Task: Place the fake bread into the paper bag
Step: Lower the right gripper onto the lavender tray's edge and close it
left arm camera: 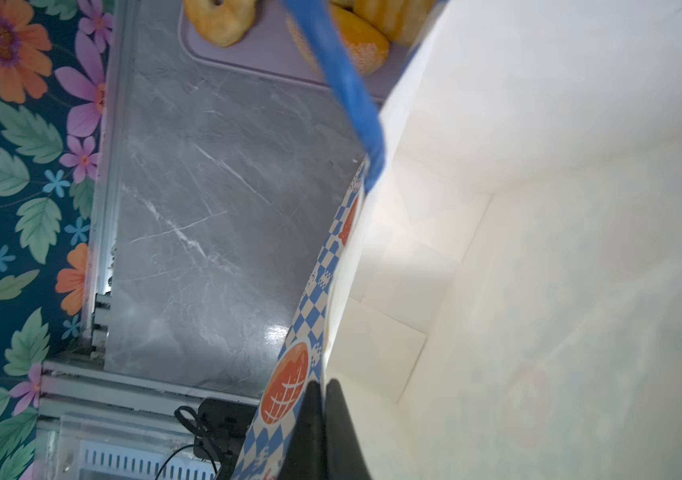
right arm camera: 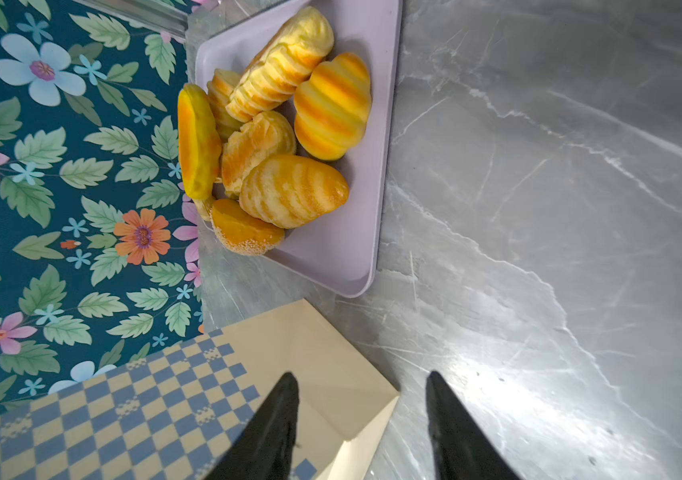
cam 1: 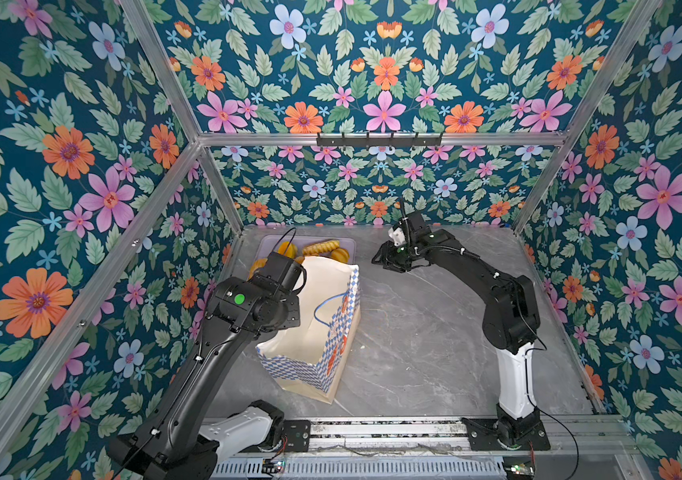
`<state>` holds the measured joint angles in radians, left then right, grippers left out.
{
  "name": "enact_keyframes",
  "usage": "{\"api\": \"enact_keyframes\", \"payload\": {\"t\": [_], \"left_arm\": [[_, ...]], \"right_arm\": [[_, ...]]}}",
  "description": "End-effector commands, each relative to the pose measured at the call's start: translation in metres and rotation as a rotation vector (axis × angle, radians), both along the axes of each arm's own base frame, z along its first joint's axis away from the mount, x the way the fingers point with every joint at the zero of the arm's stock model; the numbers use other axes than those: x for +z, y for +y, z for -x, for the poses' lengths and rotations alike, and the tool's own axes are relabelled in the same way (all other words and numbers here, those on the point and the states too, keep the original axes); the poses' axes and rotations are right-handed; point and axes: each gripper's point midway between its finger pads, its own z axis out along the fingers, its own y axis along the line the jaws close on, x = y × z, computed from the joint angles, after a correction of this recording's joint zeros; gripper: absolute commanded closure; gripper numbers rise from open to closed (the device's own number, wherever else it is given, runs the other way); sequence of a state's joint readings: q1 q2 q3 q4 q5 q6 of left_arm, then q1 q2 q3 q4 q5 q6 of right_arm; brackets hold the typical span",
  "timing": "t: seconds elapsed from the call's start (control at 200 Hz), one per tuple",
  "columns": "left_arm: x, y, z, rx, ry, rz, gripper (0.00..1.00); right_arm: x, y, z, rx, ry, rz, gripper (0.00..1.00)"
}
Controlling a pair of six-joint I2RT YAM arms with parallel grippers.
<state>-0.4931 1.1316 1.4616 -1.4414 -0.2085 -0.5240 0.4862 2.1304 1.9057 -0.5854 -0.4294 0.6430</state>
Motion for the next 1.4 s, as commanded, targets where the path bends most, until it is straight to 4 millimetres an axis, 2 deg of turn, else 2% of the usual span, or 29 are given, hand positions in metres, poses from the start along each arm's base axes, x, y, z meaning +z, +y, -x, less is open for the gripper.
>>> {"api": "enact_keyframes", "payload": {"t": [0.0,0.11,0.17,0.215,0.24,0.355,0.425,0.605,0.67,0.8,0.945,1.19,1.395], "left_arm": [[0.002,0.019,0.004,0.072,0.0,-0.054,1.0],[0.006,0.023,0.001,0.091,-0.016,-0.055,0.99],[0.006,0.021,-0.001,0.089,-0.014,-0.05,0.85],[0.006,0.019,-0.002,0.086,-0.017,-0.04,0.66],[0.007,0.018,-0.003,0.083,-0.02,-0.035,0.59],[0.006,0.015,-0.006,0.077,-0.024,-0.027,0.43],[0.007,0.015,-0.007,0.076,-0.025,-0.032,0.37],[0.01,0.018,-0.009,0.078,-0.035,-0.047,0.32],[0.015,0.021,-0.009,0.087,-0.053,-0.059,0.3],[0.023,0.029,-0.008,0.123,-0.109,-0.064,0.19],[0.037,0.034,-0.009,0.159,-0.191,-0.042,0.16],[0.067,0.037,-0.01,0.188,-0.335,0.027,0.15],[0.09,0.039,-0.007,0.194,-0.421,0.076,0.16]], "right_arm": [[-0.014,0.003,-0.004,-0.007,0.01,0.048,0.5],[-0.027,0.014,-0.012,-0.011,0.014,0.058,0.53],[-0.036,0.021,-0.017,-0.012,0.019,0.064,0.54],[-0.041,0.027,-0.02,-0.01,0.021,0.065,0.56],[-0.046,0.031,-0.021,-0.008,0.027,0.067,0.58],[-0.061,0.045,-0.025,0.0,0.041,0.075,0.62],[-0.069,0.051,-0.027,0.002,0.045,0.085,0.63],[-0.086,0.061,-0.032,-0.013,0.053,0.119,0.67],[-0.092,0.064,-0.033,-0.02,0.051,0.135,0.69],[-0.104,0.069,-0.035,-0.033,0.051,0.175,0.72],[-0.115,0.074,-0.035,-0.047,0.057,0.198,0.75],[-0.124,0.072,-0.035,-0.08,0.057,0.229,0.82],[-0.132,0.072,-0.036,-0.104,0.07,0.232,0.83]]}}
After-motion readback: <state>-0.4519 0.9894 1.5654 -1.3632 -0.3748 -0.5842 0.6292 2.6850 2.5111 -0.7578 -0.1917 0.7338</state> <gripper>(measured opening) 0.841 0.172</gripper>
